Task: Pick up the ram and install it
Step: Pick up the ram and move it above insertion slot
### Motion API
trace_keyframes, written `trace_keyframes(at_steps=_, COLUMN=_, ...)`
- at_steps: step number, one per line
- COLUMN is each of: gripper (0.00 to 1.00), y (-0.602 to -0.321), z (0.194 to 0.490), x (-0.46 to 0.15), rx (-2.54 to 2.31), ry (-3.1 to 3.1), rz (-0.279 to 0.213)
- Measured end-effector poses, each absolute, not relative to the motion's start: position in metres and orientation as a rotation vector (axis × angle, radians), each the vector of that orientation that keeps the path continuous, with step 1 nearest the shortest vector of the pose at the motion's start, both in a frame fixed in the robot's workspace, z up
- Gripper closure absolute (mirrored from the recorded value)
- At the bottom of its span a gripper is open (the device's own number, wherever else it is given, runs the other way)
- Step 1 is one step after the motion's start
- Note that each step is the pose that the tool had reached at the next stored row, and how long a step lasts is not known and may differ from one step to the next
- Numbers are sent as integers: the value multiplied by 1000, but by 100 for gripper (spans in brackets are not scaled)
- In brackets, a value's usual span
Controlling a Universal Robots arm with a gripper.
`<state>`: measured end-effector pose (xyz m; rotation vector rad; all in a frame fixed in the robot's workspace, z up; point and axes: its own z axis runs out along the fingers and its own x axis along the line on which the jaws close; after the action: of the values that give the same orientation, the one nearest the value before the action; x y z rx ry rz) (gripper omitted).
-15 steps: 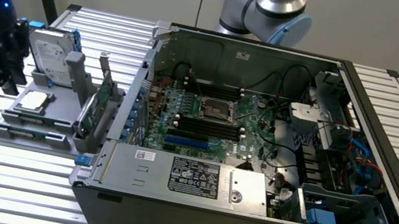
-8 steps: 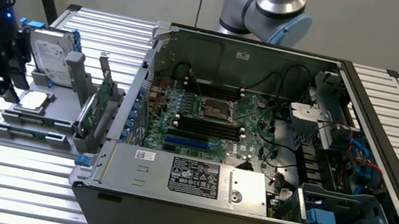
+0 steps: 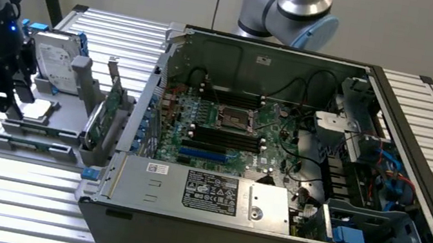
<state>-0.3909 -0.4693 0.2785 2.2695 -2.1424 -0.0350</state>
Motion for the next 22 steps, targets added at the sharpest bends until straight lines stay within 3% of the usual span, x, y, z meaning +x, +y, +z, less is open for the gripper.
trace_keyframes(at_steps=22, gripper=56, y=-474, z=238, x=-386, rx=2184, ry=-2234, rz=-40)
